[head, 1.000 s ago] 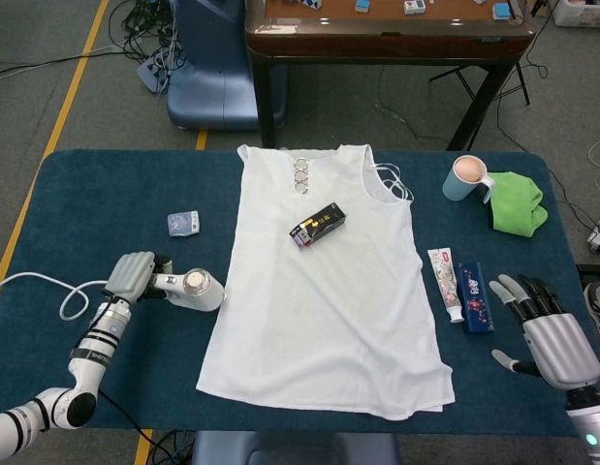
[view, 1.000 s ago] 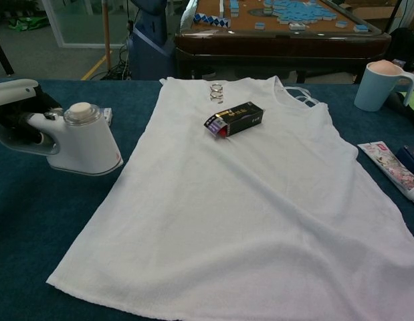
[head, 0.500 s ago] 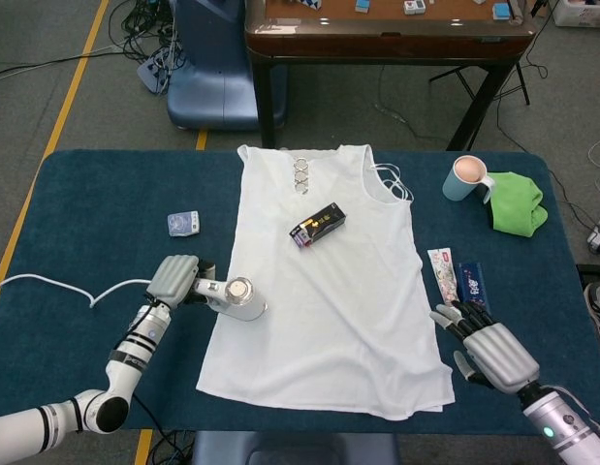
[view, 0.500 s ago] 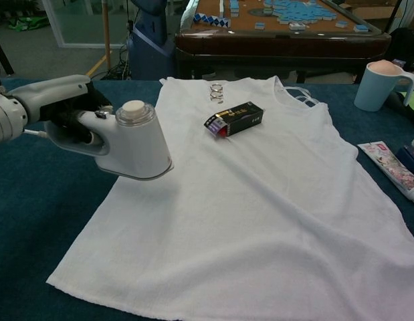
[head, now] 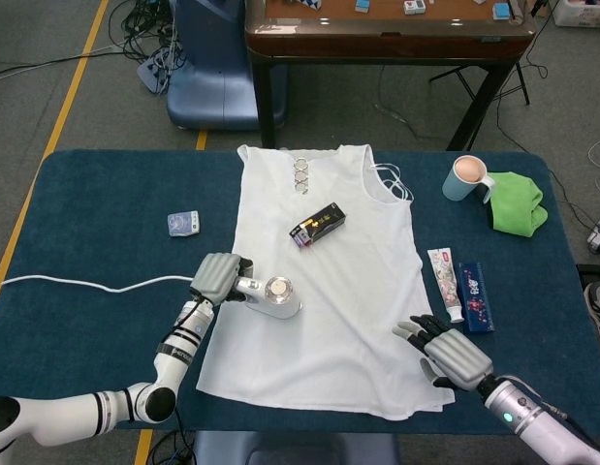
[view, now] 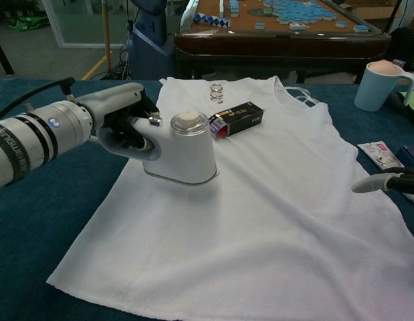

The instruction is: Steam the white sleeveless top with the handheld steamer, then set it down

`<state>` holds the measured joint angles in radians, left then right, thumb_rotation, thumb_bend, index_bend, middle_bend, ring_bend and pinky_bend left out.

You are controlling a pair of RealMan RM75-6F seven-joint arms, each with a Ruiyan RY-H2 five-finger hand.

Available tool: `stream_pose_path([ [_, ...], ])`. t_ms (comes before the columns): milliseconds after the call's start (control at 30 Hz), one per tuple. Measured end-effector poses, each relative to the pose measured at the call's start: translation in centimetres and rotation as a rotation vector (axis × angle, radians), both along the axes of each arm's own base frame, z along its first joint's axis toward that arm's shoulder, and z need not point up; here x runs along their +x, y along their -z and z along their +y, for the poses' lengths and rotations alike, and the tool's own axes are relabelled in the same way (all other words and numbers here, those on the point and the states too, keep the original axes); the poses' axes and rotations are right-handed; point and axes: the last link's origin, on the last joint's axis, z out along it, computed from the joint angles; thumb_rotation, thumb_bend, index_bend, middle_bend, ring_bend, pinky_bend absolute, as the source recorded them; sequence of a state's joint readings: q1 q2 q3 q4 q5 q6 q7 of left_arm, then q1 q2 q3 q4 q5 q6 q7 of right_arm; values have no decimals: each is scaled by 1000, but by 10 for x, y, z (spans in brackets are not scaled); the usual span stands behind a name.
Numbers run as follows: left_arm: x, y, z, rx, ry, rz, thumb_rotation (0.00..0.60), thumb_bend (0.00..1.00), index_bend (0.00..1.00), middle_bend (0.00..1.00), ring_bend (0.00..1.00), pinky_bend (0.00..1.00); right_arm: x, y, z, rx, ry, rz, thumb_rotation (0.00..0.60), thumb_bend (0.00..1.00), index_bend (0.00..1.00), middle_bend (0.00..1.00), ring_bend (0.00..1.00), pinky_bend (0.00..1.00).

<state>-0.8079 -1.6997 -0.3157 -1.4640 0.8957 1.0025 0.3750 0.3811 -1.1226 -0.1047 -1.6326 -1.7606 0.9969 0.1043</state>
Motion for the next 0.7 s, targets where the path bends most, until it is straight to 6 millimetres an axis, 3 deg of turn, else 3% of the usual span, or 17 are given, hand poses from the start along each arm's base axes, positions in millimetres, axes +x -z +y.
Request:
stream_pose_path([
  [567, 2, 40, 7, -1, 6, 62, 600, 306, 801, 759, 647, 611, -15, 26, -14, 62, 68, 1, 600, 664, 0, 105, 0, 0],
  [633, 2, 44, 7, 0, 15, 70, 600, 307, 801, 759, 647, 611, -17, 29, -14, 67, 74, 5, 600, 615, 0, 105, 0, 0],
  [700, 2, 46, 7, 1, 23, 77, 600, 307, 801, 759, 647, 611, -18, 31, -15, 70, 81, 7, 600, 494, 0, 105, 0, 0],
])
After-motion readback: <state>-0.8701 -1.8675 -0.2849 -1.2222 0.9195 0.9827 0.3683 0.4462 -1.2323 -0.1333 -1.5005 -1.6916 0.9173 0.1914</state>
